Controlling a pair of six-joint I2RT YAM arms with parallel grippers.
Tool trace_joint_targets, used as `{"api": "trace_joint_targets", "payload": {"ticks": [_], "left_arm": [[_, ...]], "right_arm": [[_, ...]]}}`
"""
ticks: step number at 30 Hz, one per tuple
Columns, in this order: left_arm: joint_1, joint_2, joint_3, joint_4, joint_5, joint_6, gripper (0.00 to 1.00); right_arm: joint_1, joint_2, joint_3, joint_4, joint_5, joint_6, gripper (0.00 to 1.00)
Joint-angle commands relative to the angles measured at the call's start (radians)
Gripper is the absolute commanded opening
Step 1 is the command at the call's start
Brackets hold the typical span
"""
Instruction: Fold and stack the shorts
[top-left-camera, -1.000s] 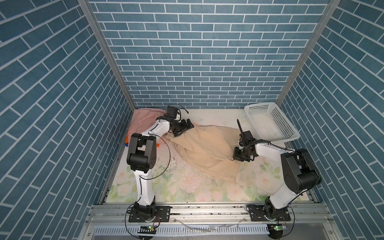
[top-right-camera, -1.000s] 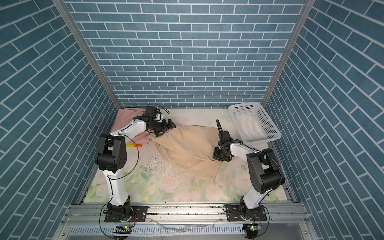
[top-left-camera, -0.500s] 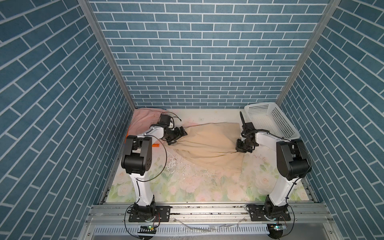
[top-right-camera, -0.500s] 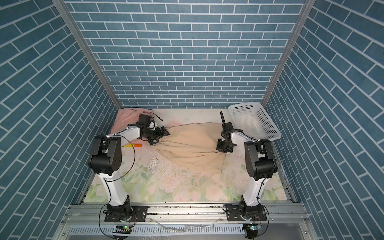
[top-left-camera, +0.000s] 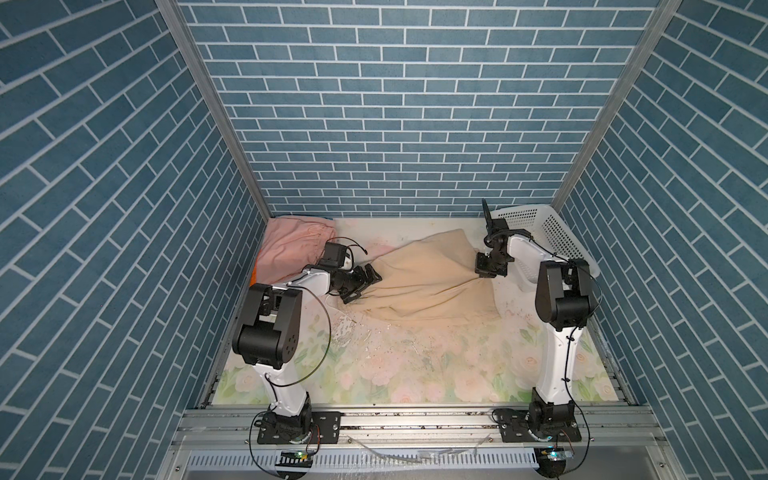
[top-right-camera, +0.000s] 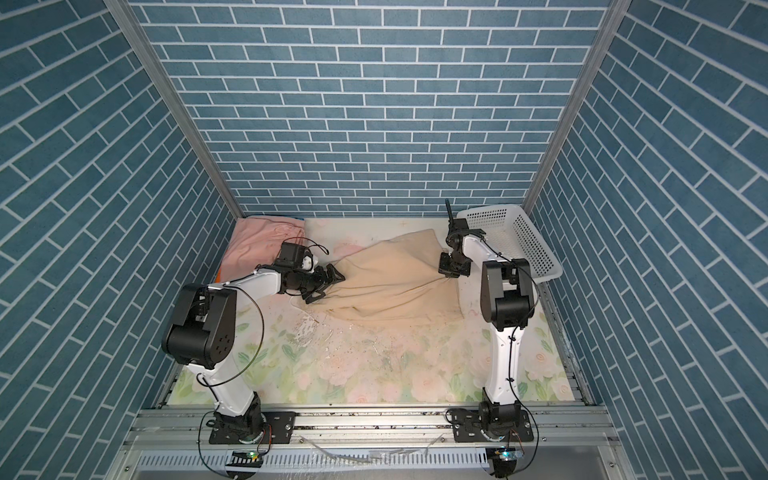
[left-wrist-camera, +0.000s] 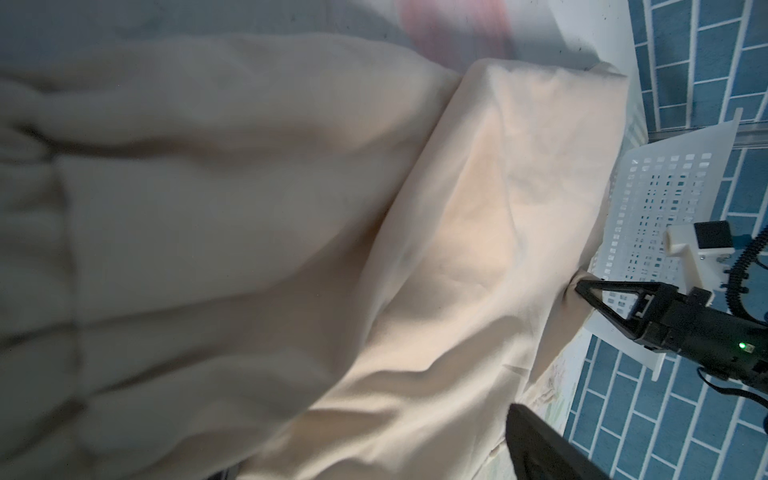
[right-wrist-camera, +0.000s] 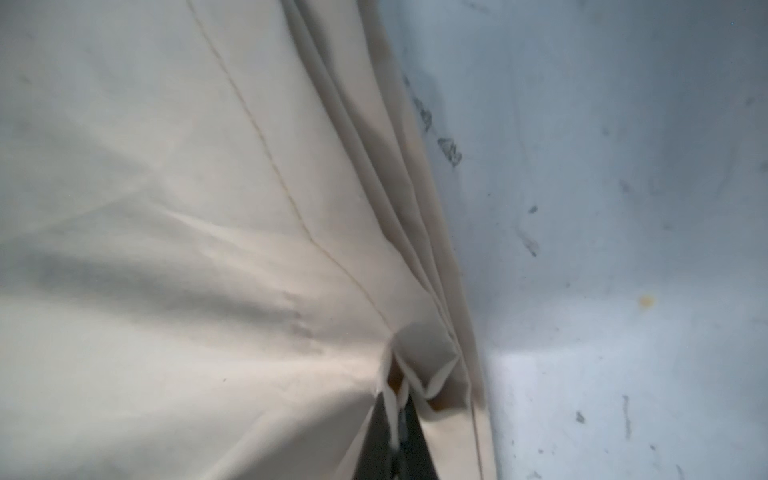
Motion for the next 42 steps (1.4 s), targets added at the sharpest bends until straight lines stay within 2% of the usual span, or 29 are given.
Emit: {"api": "trace_joint_targets", "payload": {"ticks": [1,4,6,13,17,20,26,30,35,42], "left_arm": [[0.008,-0.016,0.078,-0.104,-0.037,0.048,1.0],[0.008,0.011,0.132,-0.136,-0.035,0.067,1.0],[0.01,0.027,0.143,-0.146,-0.034,0.078,1.0],[0.028,0.049,0.06,-0.14,-0.031,0.112,1.0],[0.055,0.05,0.021,-0.153,-0.038,0.138,1.0],[0.072,0.045,0.026,-0.173,-0.043,0.146,0.99],[0.102,0.051,0.08,-0.275,-0.081,0.21,1.0],[0.111,0.082,0.117,-0.317,-0.075,0.236,1.0],[0.114,0.083,0.142,-0.359,-0.079,0.263,1.0],[0.126,0.116,0.148,-0.383,-0.072,0.282,1.0]], "right_arm": [[0.0,-0.106,0.052,-0.094,0.025,-0.051,0.0],[0.009,-0.222,0.052,-0.139,0.055,-0.072,0.0],[0.019,-0.308,-0.005,-0.147,0.083,-0.077,0.0],[0.062,-0.556,-0.454,-0.031,0.095,-0.005,0.0],[0.091,-0.593,-0.668,0.07,0.056,0.061,0.0],[0.098,-0.575,-0.747,0.122,0.048,0.086,0.0],[0.083,-0.556,-0.765,0.143,0.05,0.088,0.0],[0.065,-0.589,-0.65,0.058,0.074,0.054,0.0],[0.05,-0.712,-0.552,-0.014,0.088,0.026,0.0],[0.051,-0.685,-0.737,0.078,0.025,0.063,0.0]]}}
